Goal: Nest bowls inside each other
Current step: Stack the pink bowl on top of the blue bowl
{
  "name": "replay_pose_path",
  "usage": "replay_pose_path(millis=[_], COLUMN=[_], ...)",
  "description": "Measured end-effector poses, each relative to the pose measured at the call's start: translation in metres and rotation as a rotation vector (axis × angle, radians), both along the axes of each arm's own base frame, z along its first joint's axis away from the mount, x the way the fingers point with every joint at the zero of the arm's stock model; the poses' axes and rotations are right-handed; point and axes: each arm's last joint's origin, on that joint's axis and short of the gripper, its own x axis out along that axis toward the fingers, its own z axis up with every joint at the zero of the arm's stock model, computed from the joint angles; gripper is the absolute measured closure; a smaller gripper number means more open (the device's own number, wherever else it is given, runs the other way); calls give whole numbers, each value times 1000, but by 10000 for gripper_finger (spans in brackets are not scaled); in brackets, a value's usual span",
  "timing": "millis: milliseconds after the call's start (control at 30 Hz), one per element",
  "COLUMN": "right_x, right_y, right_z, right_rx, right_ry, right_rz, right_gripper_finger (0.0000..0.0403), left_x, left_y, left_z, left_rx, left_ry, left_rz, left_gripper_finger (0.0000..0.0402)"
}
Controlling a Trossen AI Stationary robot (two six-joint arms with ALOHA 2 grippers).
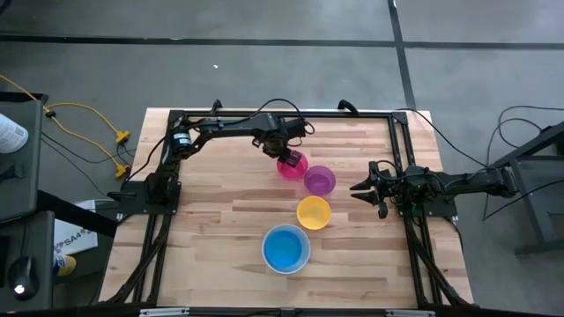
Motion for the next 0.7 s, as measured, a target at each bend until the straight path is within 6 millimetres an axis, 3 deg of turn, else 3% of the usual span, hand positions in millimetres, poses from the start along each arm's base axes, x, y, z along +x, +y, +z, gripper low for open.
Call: replay_pose_path(millis=[233,700], right_x=[0,0], right_y=[0,0], right_z=[0,0], right_rx=[0,0], right_ry=[0,0], right_rz=[0,0], right_gripper_finger=[306,306], left_x=[-1,-3], left_y=[-2,1], left_z=[-15,-16], left_rx=[-40,-45], left_ry=[-19,-16], left_rz=[-7,8], left_gripper_finger=[286,286])
